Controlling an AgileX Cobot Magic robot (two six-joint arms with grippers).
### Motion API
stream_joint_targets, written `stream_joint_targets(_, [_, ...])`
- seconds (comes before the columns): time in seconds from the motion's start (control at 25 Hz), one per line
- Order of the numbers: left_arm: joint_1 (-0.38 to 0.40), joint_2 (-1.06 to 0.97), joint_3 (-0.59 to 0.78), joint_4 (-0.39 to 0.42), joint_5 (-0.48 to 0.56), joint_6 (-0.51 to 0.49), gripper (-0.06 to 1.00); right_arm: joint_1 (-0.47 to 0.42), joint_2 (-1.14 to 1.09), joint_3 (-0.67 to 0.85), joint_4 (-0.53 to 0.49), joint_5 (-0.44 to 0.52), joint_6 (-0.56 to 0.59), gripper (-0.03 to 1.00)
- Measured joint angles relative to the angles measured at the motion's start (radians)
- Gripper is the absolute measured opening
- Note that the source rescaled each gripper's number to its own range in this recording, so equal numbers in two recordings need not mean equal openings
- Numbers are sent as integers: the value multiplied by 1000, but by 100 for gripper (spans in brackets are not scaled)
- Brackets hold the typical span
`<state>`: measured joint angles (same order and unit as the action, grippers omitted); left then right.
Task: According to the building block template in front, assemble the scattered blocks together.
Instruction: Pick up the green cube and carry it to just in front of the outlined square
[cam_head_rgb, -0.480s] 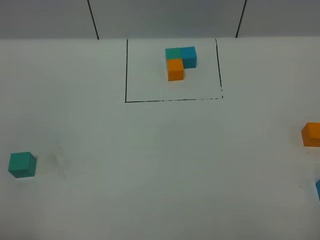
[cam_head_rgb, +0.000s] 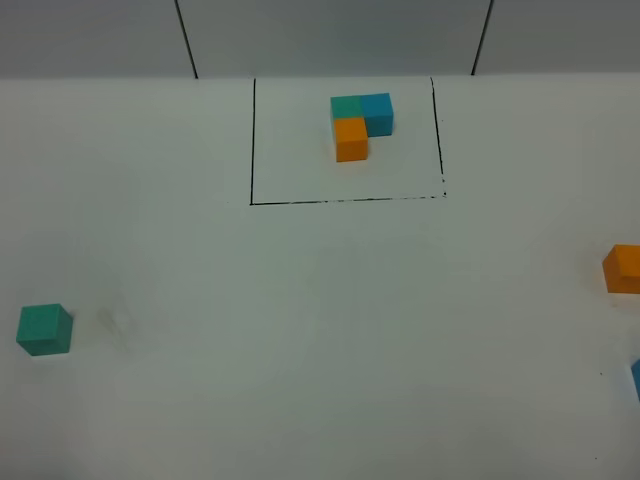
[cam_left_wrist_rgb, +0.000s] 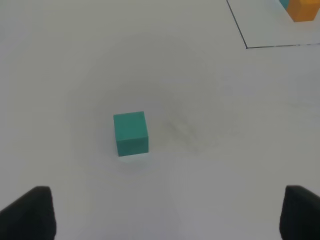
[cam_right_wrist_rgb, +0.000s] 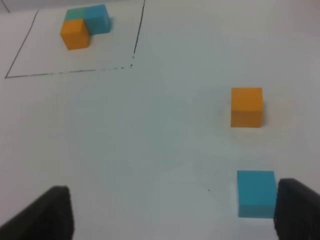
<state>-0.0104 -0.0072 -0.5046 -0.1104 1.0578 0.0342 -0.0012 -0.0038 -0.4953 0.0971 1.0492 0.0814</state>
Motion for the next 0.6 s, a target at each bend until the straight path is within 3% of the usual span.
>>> stream_joint_targets(0.44, [0, 9, 0, 5, -1, -1, 95, 0, 0, 0, 0, 0, 0, 64])
stream_joint_targets(0.6, [0, 123, -40, 22, -16, -25, 94, 0, 0, 0, 0, 0, 0, 64])
